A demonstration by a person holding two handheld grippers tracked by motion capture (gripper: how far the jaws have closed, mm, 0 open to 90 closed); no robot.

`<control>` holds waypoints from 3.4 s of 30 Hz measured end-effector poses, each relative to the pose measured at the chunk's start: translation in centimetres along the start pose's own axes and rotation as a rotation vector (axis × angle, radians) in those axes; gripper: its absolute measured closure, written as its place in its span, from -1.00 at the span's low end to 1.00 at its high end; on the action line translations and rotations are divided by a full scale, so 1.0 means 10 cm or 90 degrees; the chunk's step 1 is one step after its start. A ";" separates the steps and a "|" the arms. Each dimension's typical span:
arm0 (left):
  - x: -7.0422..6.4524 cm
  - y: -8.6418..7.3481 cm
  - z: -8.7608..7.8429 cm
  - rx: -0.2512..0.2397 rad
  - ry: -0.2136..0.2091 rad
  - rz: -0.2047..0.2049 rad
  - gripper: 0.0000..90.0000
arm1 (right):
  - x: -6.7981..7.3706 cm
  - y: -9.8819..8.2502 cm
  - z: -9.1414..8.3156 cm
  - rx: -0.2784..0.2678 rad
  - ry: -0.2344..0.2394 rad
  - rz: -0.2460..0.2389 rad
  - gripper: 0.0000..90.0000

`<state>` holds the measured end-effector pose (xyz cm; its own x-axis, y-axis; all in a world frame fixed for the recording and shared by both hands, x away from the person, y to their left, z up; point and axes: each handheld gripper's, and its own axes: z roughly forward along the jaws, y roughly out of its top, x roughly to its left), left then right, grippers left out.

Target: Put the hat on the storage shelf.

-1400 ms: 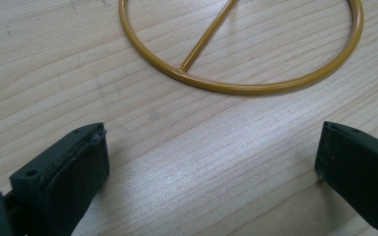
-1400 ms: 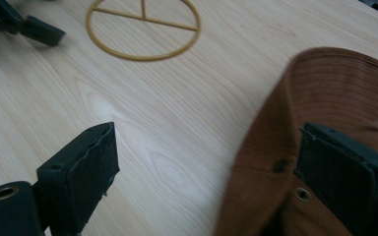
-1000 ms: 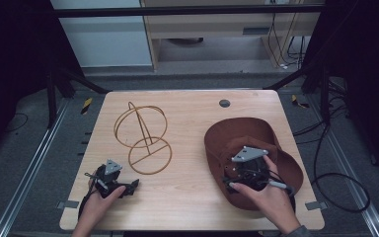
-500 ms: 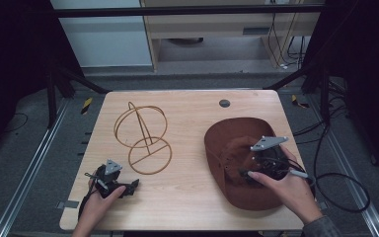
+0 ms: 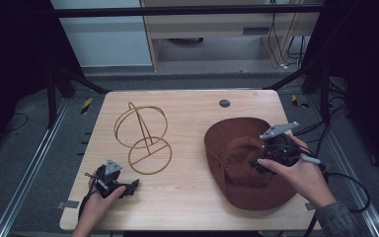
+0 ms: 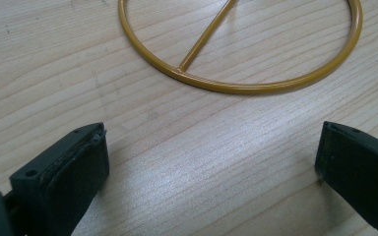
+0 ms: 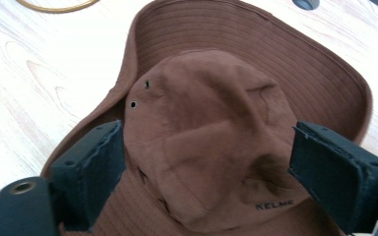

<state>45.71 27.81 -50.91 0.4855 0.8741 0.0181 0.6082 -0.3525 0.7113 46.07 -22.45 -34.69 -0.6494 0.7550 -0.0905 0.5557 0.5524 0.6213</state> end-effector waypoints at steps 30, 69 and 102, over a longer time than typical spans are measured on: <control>0.00 0.00 0.00 0.002 -0.001 0.003 -1.00 | -0.43 0.15 0.52 0.105 0.053 0.008 -0.48; 0.00 0.00 0.00 0.005 -0.002 0.005 -1.00 | -0.33 0.07 0.73 0.118 0.070 -0.023 0.24; -0.01 0.01 0.00 0.003 -0.003 0.004 -1.00 | -0.21 0.38 0.41 0.046 0.116 -0.024 0.98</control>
<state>45.73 27.73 -50.88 0.4919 0.8704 0.0187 0.6080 -0.3589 0.7082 51.68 -20.44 -35.33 -0.7499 0.6607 0.0346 0.5612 0.6075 0.5621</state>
